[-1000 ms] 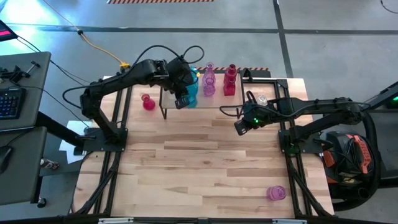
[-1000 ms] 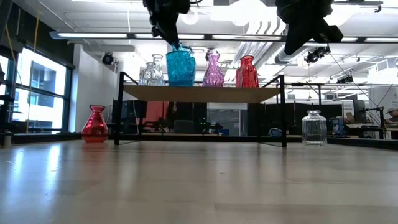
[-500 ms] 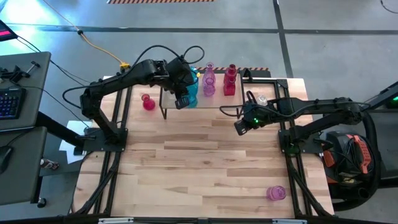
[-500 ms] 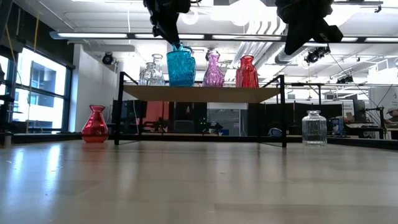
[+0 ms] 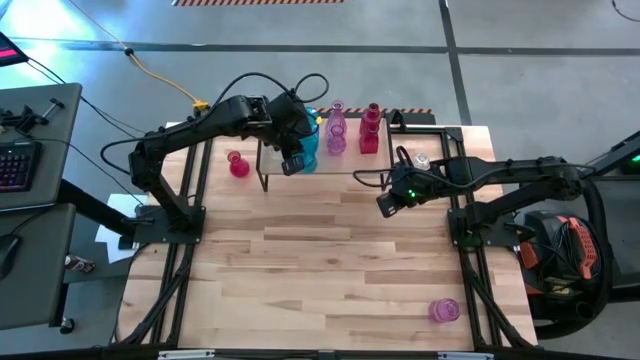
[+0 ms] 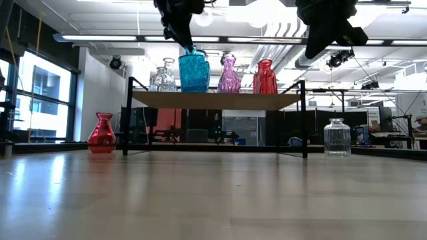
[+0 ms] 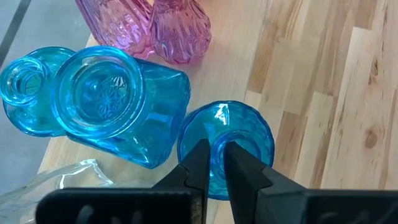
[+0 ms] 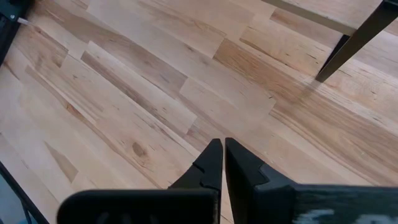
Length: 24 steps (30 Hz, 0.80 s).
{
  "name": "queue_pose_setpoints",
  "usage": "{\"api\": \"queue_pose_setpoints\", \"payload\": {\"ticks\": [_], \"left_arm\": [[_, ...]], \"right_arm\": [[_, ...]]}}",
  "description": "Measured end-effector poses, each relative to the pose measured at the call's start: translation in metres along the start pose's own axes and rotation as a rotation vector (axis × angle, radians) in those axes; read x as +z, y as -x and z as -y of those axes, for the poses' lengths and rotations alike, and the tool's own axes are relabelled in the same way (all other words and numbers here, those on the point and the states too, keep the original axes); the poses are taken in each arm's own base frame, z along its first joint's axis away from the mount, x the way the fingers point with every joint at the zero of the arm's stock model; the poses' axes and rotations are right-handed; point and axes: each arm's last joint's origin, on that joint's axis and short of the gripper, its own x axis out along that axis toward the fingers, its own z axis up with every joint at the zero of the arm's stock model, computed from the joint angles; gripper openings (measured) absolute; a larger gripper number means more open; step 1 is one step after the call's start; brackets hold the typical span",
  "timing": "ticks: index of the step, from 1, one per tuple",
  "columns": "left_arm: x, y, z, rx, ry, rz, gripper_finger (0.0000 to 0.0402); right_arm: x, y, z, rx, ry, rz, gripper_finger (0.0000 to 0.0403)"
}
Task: Sort vases onto shelf
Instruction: Put the blue flower vase on the shelf aligned with the other blue flower vases
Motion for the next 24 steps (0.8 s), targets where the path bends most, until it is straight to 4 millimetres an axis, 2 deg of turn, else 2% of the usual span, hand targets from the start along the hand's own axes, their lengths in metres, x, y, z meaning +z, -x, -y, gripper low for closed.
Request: {"api": "queue_pose_setpoints", "payload": {"ticks": [24], "left_arm": [[0.0036,-0.0084,-0.0054,-0.018,0.013,0.011,0.0063]], "right_arm": [[0.0000,0.0000,0.0000,0.000,0.000,0.000,0.0000]]}}
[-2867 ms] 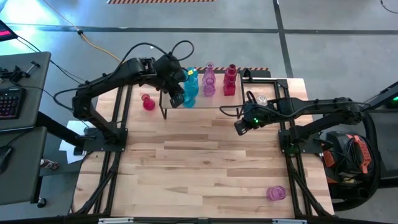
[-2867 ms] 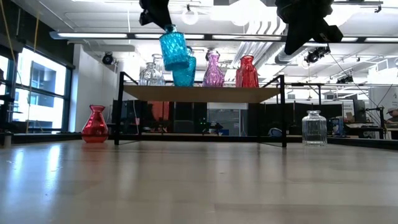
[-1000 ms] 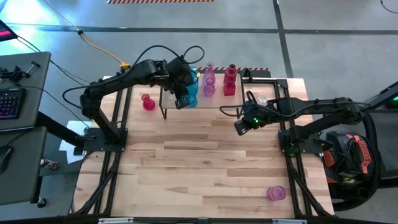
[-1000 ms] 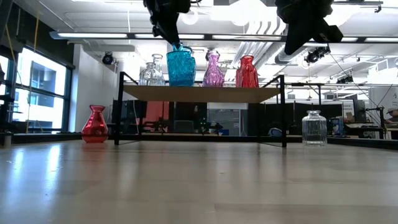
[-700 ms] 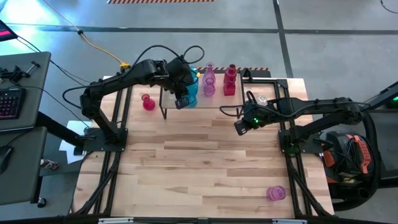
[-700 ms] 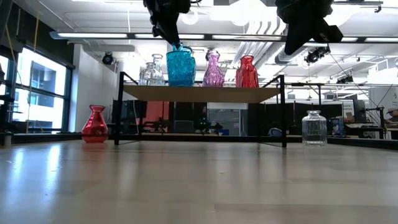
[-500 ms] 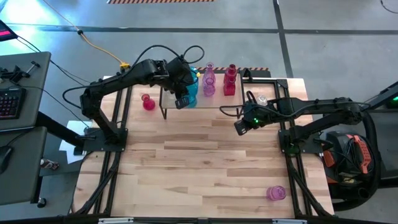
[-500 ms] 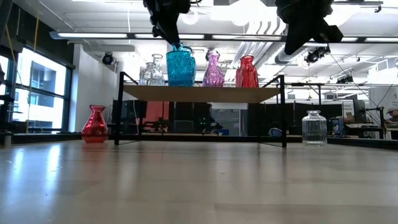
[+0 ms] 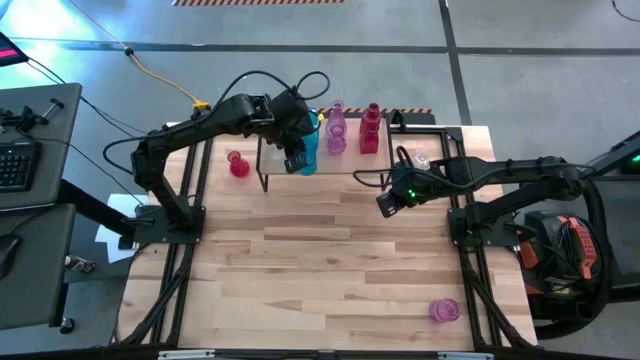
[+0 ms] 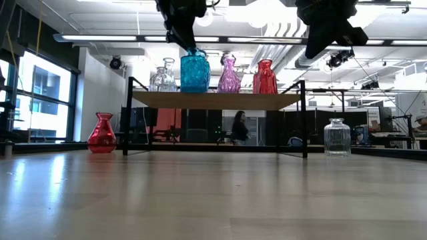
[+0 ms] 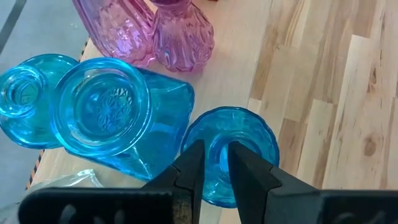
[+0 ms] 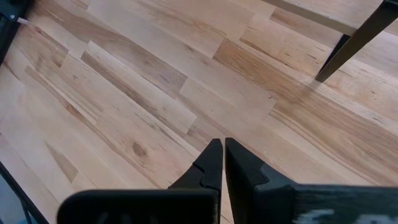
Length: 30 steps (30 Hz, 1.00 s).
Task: Sort vases onto shelf
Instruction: Put the blue flower vase on the shelf aligned with the other blue flower vases
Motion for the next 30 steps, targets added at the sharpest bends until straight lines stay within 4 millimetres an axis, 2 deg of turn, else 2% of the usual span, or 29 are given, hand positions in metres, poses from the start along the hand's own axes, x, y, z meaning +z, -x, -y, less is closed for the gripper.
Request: {"api": "queue_pose_setpoints", "payload": {"ticks": [11,30], "left_arm": [[-0.001,0.000,-0.009,0.016,0.020,0.001,0.0063],[0.002,-0.001,-0.011,0.027,0.026,0.026,0.0063]], "right_arm": [[0.000,0.000,0.000,0.000,0.000,0.000,0.0000],[0.000,0.000,0.000,0.000,0.000,0.000,0.0000]]}}
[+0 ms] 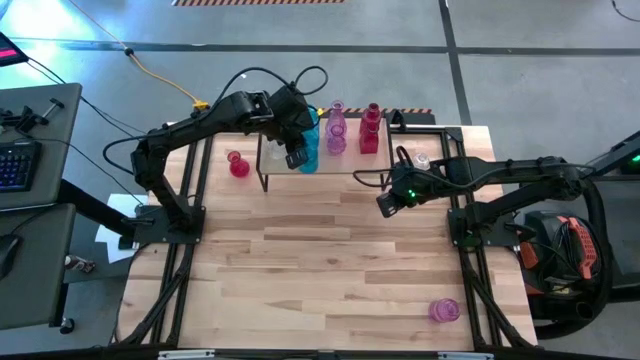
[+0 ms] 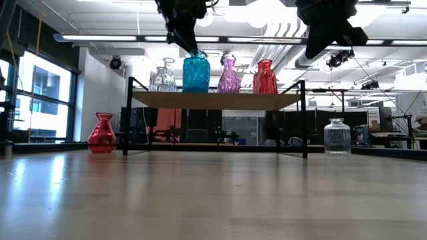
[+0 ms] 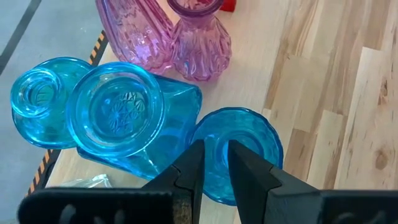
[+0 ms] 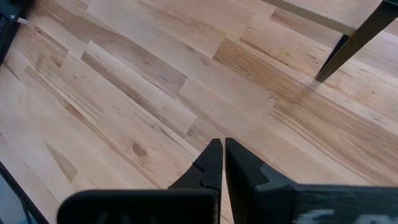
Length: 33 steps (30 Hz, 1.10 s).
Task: Sort vases onto shelf
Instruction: Put the blue flower vase on the shelf aligned with the other blue flower vases, then put the purple flower vase on the shelf aligned with the other purple flower vases
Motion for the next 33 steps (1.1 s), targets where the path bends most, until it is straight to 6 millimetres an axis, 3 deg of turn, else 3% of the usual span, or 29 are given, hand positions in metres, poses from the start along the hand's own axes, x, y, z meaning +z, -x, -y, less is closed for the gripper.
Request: {"api": "queue_pose_setpoints", "payload": {"ticks": [7,15,33], "left_arm": [[0.000,0.000,0.001,-0.001,0.010,-0.002,0.0069],[-0.001,0.001,0.002,0.006,0.011,-0.006,0.0116],[-0.004,0.036,0.011,0.025,0.016,0.085,0.0127]], "right_arm": [[0.000,0.000,0.000,0.000,0.000,0.000,0.0000],[0.000,0.000,0.000,0.000,0.000,0.000,0.0000],[0.000,0.000,0.000,0.000,0.000,0.000,0.0000]]}}
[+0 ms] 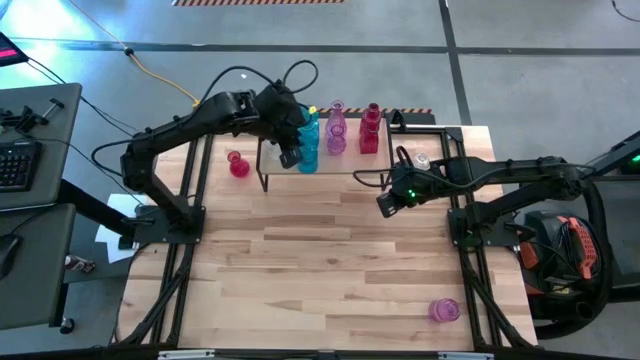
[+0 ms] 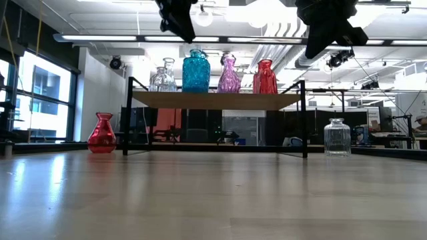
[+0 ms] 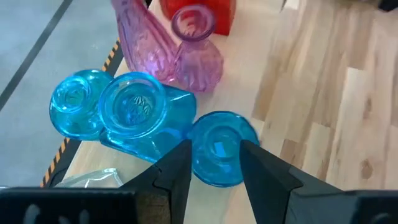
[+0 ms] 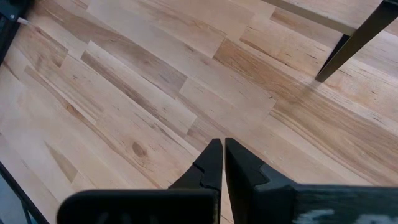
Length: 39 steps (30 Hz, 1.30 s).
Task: Sort vases onto shelf
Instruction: Put the purple flower vase on the shelf aligned with the other purple flower vases
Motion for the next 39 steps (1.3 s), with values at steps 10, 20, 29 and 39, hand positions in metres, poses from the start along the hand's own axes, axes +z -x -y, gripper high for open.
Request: {"api": "queue_pose_setpoints", "payload": {"ticks": [10,20,29,39], "left_arm": [[-0.005,0.045,0.029,-0.132,-0.008,0.106,0.0127],[-0.017,0.063,0.062,-0.223,-0.014,0.071,0.0127],[-0.023,0.068,0.081,-0.268,0.014,0.028,0.0126],[-0.028,0.072,0.098,-0.299,0.037,0.002,0.0126]], "right_arm": [[0.000,0.000,0.000,0.000,0.000,0.000,0.0000],[0.000,0.000,0.000,0.000,0.000,0.000,0.0000],[0.000,0.000,0.000,0.000,0.000,0.000,0.0000],[0.002,0.000,0.000,0.011,0.017,0.000,0.0000]]}}
